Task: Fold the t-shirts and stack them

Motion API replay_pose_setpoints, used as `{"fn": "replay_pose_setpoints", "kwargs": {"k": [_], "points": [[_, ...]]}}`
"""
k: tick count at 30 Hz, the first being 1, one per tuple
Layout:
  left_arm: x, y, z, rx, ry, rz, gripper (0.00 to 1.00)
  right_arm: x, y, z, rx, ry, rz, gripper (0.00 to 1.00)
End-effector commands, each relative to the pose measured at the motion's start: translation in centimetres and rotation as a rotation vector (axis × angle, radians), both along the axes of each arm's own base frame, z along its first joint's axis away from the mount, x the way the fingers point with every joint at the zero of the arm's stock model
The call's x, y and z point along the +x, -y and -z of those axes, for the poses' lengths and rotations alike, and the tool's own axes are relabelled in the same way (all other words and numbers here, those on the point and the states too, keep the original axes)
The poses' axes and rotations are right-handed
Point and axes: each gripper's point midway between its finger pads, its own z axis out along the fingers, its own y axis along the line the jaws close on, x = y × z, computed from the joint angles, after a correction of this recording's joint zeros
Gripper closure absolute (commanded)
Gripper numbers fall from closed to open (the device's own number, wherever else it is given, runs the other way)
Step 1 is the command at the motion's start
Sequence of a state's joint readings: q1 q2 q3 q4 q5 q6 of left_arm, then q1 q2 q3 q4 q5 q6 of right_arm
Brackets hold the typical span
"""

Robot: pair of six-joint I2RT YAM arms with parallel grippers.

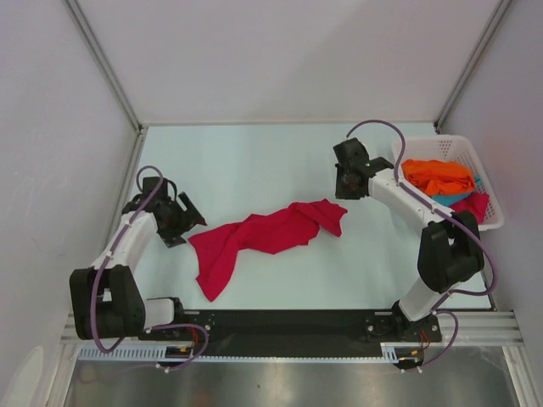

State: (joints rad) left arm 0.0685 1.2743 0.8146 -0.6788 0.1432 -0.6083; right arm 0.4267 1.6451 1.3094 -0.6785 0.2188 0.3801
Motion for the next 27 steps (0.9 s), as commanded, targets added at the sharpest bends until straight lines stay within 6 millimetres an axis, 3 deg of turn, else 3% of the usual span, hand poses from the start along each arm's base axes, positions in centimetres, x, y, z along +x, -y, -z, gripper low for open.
{"fn": "replay_pose_setpoints", "kwargs": {"k": [1,10,15,20,22,23,27], "points": [[0.5,0.9,-0.9,-0.054,0.066,0.032,0.16,0.1,0.2,-1.3,0.009,0.04,-0.004,0.75],[-0.7,1.1,1.1,-0.078,0.034,0.022,0.18,0.0,0.4,-1.3,0.003,0.037,-0.005,0.76],[-1.0,0.9,1.6,-0.085,0.031,0.01,0.28,-0.1,0.4,-1.3,0.0,0.033,-0.004,0.76],[-0.9,0.9,1.9,-0.098,0.031,0.008,0.56,-0.2,0.5,-1.2,-0.002,0.028,-0.004,0.76],[-0.8,0.9,2.0,-0.101,0.03,0.008,0.79,-0.1,0.5,-1.3,-0.001,0.031,-0.002,0.76],[-0.8,0.9,2.0,-0.102,0.028,0.007,0.86,-0.1,0.5,-1.3,0.0,0.031,-0.001,0.76],[-0.8,1.1,2.2,-0.112,0.026,0.014,0.9,-0.2,0.4,-1.1,-0.001,0.025,-0.002,0.77]]}}
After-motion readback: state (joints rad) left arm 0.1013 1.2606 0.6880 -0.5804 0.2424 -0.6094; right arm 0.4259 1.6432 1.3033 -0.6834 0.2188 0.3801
